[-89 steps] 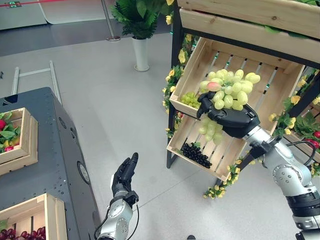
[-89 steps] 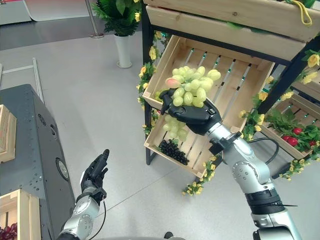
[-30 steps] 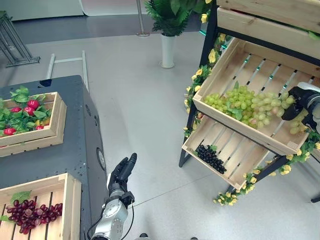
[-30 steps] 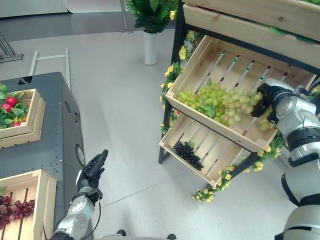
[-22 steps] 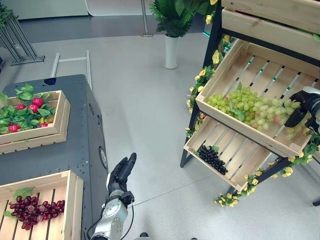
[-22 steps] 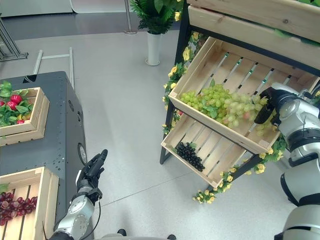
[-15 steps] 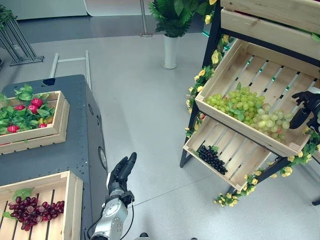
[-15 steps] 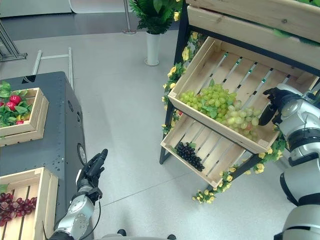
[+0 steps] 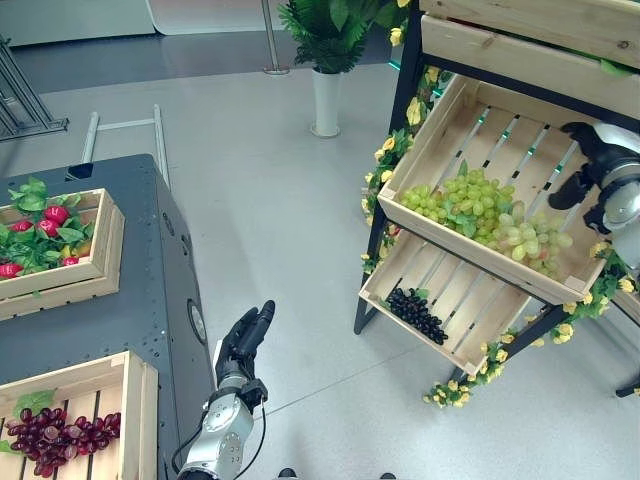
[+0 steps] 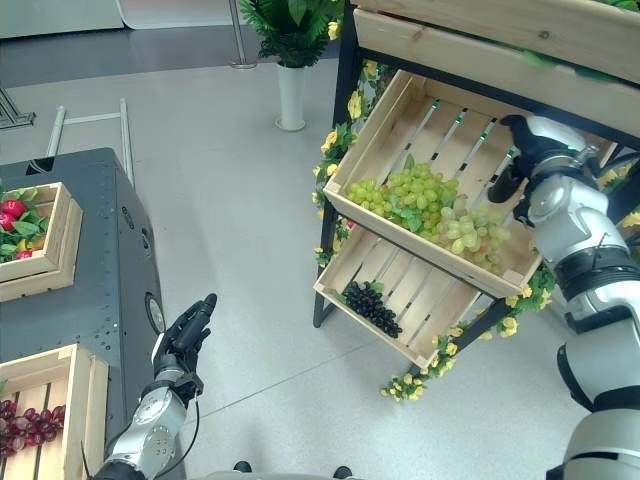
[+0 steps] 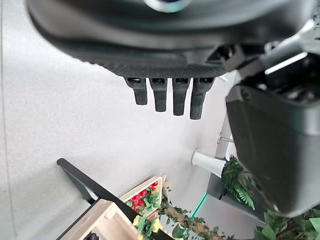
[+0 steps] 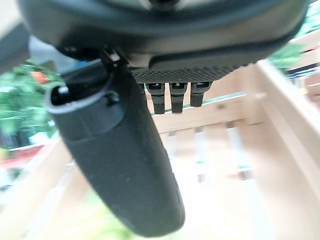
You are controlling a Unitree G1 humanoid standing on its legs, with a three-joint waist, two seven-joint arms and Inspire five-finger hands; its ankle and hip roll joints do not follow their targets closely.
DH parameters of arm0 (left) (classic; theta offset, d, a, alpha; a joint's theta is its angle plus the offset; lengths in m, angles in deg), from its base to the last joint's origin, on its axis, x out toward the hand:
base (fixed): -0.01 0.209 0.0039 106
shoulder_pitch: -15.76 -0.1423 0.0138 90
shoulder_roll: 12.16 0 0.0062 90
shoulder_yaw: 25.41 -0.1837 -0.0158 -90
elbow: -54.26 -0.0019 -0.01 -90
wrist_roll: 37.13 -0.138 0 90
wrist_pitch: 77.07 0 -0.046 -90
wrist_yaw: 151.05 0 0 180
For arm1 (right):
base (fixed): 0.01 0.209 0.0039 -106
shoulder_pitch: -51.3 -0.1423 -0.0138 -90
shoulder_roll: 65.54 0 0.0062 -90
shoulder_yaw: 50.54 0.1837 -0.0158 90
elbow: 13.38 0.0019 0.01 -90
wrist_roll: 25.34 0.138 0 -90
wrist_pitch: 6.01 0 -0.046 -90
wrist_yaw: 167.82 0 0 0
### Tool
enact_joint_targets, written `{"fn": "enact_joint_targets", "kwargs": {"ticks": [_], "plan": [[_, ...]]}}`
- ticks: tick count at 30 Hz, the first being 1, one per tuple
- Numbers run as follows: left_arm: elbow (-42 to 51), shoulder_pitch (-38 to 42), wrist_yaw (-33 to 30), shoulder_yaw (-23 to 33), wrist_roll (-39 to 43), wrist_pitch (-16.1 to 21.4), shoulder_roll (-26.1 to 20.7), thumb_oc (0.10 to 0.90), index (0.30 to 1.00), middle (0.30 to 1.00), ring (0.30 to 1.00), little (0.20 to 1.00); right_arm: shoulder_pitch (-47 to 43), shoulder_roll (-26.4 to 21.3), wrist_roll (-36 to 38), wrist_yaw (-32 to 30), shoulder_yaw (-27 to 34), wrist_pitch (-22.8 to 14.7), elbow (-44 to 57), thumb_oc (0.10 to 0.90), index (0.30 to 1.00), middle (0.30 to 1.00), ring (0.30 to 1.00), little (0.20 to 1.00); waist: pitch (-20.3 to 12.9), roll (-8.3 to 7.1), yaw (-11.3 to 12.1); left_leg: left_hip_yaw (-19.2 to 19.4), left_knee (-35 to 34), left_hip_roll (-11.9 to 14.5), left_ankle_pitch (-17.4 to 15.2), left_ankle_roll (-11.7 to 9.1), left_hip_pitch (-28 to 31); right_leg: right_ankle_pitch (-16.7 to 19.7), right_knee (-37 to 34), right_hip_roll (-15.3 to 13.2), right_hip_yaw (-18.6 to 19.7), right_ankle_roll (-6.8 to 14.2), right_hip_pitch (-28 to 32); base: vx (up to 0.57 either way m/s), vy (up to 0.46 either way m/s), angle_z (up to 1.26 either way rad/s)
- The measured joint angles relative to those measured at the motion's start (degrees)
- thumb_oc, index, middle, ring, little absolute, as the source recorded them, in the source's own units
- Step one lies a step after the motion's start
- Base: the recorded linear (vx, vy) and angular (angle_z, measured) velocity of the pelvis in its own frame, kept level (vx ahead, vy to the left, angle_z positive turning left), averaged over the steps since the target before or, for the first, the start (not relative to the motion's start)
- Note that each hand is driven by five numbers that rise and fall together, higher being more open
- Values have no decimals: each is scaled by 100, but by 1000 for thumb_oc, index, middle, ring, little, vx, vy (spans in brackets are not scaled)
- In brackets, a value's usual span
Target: Pick up the fruits from the basket on one side to the basket on the other side
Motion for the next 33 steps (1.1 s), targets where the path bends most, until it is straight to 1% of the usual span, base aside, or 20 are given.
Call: {"fn": "enact_joint_targets", "kwargs": {"ticks": [2, 3, 4, 6, 8, 10, 13, 17, 18, 19, 20, 24, 25, 28, 29, 31, 33], "plan": [[62, 1, 11, -1, 0, 0, 0, 800, 900, 900, 900, 900, 189, 30, 139, -211, 63, -310, 652, 800, 900, 900, 900, 900, 1, 1, 3, -24, 0, -5, -4, 3, 1, 1, 1, -2, 12, 2, -2, 45, 11, -3], [73, 1, 13, -1, 0, 0, 1, 800, 900, 900, 900, 900, 223, 49, 139, -256, 89, -384, 782, 800, 900, 900, 900, 900, 1, 1, 2, -24, 0, -6, -4, 3, 1, 1, 1, -3, 12, 2, -2, 41, 2, 0], [83, 0, 15, 0, 0, 0, 1, 800, 900, 900, 900, 900, 334, 146, 137, -347, 241, -452, 1076, 800, 900, 900, 900, 900, 0, 1, 4, -25, 0, -6, -4, 3, 4, 1, 0, -3, 12, 2, 1, 43, -1, 0], [90, -1, 17, -10, -3, -1, 5, 800, 900, 900, 900, 900, 361, 235, 139, -394, 256, -552, 1372, 800, 900, 900, 900, 900, 0, 1, -1, -25, 0, -5, -4, 3, 4, 2, 0, -3, 12, 3, 0, 40, -3, 1], [103, -18, 18, -53, -4, -4, 4, 800, 900, 900, 900, 900, 620, 350, 173, -394, 516, -713, 1815, 800, 900, 900, 900, 900, -5, -8, 33, -30, 0, -6, -4, 4, 4, 3, 1, -6, 8, 5, 6, 0, 0, 0], [103, -20, 20, -55, -10, -15, 8, 800, 900, 900, 900, 900, 806, 523, 195, -393, 665, -739, 2054, 800, 900, 900, 900, 900, -8, -12, 33, -31, 0, -7, -3, 4, 4, 4, 1, -7, 7, 6, 8, 0, 0, 0], [105, -21, 20, -56, -24, -37, 29, 800, 900, 900, 900, 900, 1162, 729, 503, -349, 735, -741, 2347, 800, 900, 900, 900, 900, -8, -13, 23, -32, 0, -6, -3, 4, 3, 5, 1, -8, 6, 6, 6, 0, 0, 0], [106, -21, -5, -57, -27, -40, 78, 800, 900, 900, 900, 900, 1528, 945, 862, -233, 853, -741, 2386, 800, 900, 900, 900, 900, -8, -12, 23, -38, -1, -6, -3, 4, -4, 4, 1, -8, 0, 7, 3, 0, 0, 0], [106, -23, -21, -57, -29, -41, 99, 800, 900, 900, 900, 900, 1736, 1098, 1065, -184, 1061, -741, 2421, 800, 900, 900, 900, 900, -8, -12, 24, -45, 0, -6, -3, 4, -8, 4, 1, -8, -9, 7, 4, 0, 0, 0], [106, -23, -30, -57, -33, -41, 107, 800, 900, 900, 900, 900, 1821, 1170, 1099, -167, 1139, -741, 2448, 800, 900, 900, 900, 900, -6, -10, 23, -47, -1, -6, -3, 4, -11, 3, 1, -8, -11, 7, 3, 36, -42, 4], [108, -23, -42, -57, -78, -43, 120, 800, 900, 900, 900, 900, 2059, 1322, 1232, -157, 1352, -741, 2607, 800, 900, 900, 900, 900, -7, -10, 25, -60, -1, -5, -3, 4, -15, 1, 0, -8, -33, 5, 7, 32, -48, 4], [109, -23, -82, -57, -226, -78, 141, 800, 900, 900, 900, 900, 2552, 1564, 1567, -45, 1552, -731, 3233, 800, 900, 900, 900, 900, -4, -5, 11, -97, 0, -4, 0, 2, -35, -4, 0, -9, -68, 1, 5, 24, -47, 5], [109, -23, -77, -57, -229, -78, 147, 800, 900, 900, 900, 900, 2676, 1664, 1704, 2, 1566, -730, 3429, 800, 900, 900, 900, 900, -2, -3, 7, -97, -1, -4, 0, 2, -35, -5, 0, -8, -68, 1, 4, 18, -56, 0], [136, -23, 21, -56, -223, -61, 188, 800, 900, 900, 900, 900, 3174, 2080, 1787, 313, 1588, -732, 4005, 800, 900, 900, 900, 900, -1, -1, 8, -101, -1, -4, 0, 3, -40, -6, -1, -10, -70, 0, 2, 4, -53, 1], [142, -24, 40, -58, -223, -45, 204, 800, 900, 900, 900, 900, 3288, 2132, 1817, 355, 1589, -735, 4094, 800, 900, 900, 900, 900, -1, -1, 16, -107, -1, -4, 0, 3, -44, -7, -1, -10, -75, 1, 0, 0, -50, 5], [146, -30, 70, -57, -226, 41, 258, 800, 900, 900, 900, 900, 3770, 2501, 2067, 582, 1573, -889, 4220, 800, 900, 900, 900, 900, 0, 0, 24, -133, 0, -6, 0, 2, -58, -11, -1, -13, -94, 2, -2, -3, -37, 5], [147, -30, 83, -60, -237, 119, 297, 800, 900, 900, 900, 900, 4102, 2713, 2374, 663, 1564, -921, 4216, 800, 900, 900, 900, 900, 1, 2, 26, -148, -1, -7, 0, 2, -69, -12, -1, -15, -106, 4, -6, 20, -35, 3]]}}
